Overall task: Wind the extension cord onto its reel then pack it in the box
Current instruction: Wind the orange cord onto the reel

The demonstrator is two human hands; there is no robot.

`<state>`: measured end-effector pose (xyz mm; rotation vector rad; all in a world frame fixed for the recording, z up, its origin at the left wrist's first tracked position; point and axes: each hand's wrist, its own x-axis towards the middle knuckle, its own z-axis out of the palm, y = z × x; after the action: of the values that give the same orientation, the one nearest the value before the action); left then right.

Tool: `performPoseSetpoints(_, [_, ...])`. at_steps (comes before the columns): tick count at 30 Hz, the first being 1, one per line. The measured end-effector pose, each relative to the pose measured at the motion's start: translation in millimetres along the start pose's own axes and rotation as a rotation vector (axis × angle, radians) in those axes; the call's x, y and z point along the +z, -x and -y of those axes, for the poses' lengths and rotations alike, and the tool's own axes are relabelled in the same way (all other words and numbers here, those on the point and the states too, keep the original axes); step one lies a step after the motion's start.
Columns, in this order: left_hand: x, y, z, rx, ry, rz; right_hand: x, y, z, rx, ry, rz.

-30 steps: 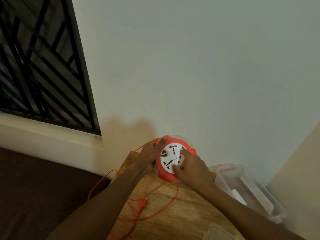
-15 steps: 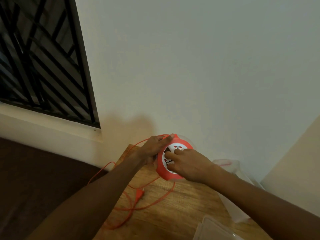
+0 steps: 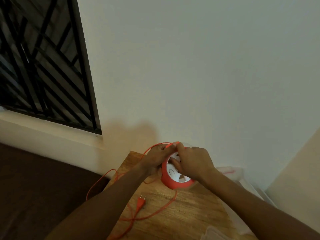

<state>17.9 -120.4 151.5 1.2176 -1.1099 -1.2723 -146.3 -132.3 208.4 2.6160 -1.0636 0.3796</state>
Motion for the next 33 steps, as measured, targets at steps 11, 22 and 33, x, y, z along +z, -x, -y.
performPoseSetpoints(11, [10.6,-8.7,-5.3,0.052,0.043,-0.072,12.3,-1.9,-1.1,0.321,-0.232,-0.066])
performPoseSetpoints(22, [-6.3,-6.8,3.2,-0.067,0.000,-0.004,16.5,30.4,-14.3,-0.438,0.121,0.226])
performPoseSetpoints(33, [-14.0,-5.7,-4.6,-0.097,-0.060,0.028,4.4,20.6,-8.1,-0.449,0.334,0.326])
